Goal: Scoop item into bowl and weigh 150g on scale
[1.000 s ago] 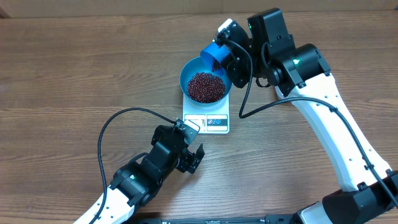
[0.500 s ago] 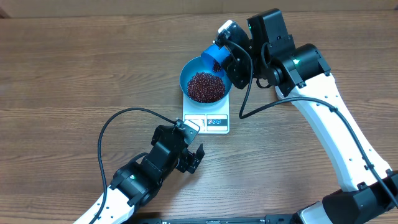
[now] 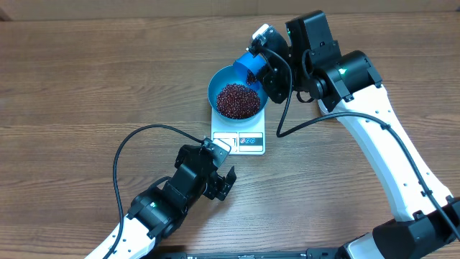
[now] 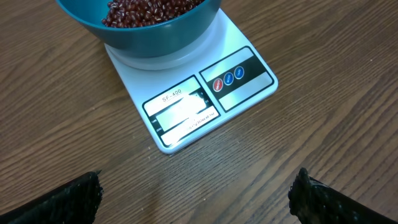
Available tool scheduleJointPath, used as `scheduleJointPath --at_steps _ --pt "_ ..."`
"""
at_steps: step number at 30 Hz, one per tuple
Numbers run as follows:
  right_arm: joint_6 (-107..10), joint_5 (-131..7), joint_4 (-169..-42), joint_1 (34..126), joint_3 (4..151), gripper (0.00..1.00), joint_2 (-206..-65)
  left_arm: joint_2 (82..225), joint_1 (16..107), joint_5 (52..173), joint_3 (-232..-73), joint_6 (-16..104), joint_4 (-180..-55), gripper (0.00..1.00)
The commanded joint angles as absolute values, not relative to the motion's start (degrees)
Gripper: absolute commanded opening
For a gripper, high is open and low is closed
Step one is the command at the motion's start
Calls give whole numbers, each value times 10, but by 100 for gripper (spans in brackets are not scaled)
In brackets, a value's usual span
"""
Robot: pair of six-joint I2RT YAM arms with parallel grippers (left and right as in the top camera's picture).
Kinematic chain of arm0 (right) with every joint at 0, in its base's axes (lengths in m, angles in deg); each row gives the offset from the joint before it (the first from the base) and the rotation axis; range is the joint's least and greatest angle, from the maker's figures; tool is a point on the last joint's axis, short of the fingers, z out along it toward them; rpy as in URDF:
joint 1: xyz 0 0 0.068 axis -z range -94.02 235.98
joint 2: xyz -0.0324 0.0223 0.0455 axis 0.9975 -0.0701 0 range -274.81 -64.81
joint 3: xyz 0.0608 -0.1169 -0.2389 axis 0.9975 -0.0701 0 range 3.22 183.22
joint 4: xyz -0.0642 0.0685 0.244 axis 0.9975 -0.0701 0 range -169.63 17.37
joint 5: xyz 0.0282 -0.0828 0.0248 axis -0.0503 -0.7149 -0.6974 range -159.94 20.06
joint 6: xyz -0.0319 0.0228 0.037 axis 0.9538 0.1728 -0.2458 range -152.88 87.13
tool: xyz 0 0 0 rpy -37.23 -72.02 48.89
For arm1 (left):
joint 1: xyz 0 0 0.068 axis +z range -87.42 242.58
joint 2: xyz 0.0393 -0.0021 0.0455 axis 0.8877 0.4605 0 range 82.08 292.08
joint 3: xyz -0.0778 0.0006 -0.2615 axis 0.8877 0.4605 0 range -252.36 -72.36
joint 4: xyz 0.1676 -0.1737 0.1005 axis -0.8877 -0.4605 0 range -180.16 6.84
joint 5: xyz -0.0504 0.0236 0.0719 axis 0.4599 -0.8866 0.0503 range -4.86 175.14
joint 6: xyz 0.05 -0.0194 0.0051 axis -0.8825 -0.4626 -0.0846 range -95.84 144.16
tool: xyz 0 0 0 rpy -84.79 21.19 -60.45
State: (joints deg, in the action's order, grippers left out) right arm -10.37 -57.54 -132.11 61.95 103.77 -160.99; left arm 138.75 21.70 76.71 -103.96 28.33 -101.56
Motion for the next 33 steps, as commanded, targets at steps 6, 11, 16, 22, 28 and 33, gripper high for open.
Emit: scheduleJointPath --at_steps 6,11,16,22,28,33 --pt "-105 -579 -1313 619 1056 4 -1594 1390 213 761 -1038 289 -1014 99" --pt "-105 -579 -1312 619 1056 4 -1594 1390 213 761 -1038 289 -1014 99" --pt "-105 -579 -1313 619 1056 4 -1594 1390 213 761 -1038 289 -1014 100" --pt "-106 -579 -1313 619 1056 4 -1594 1390 213 761 -1038 289 -1014 99" --pt "-105 -579 -1315 619 1056 4 -1594 1390 213 761 -1039 289 -1014 100" --pt "-105 -579 -1322 619 1056 4 -1594 1390 213 761 -1038 289 -1014 100"
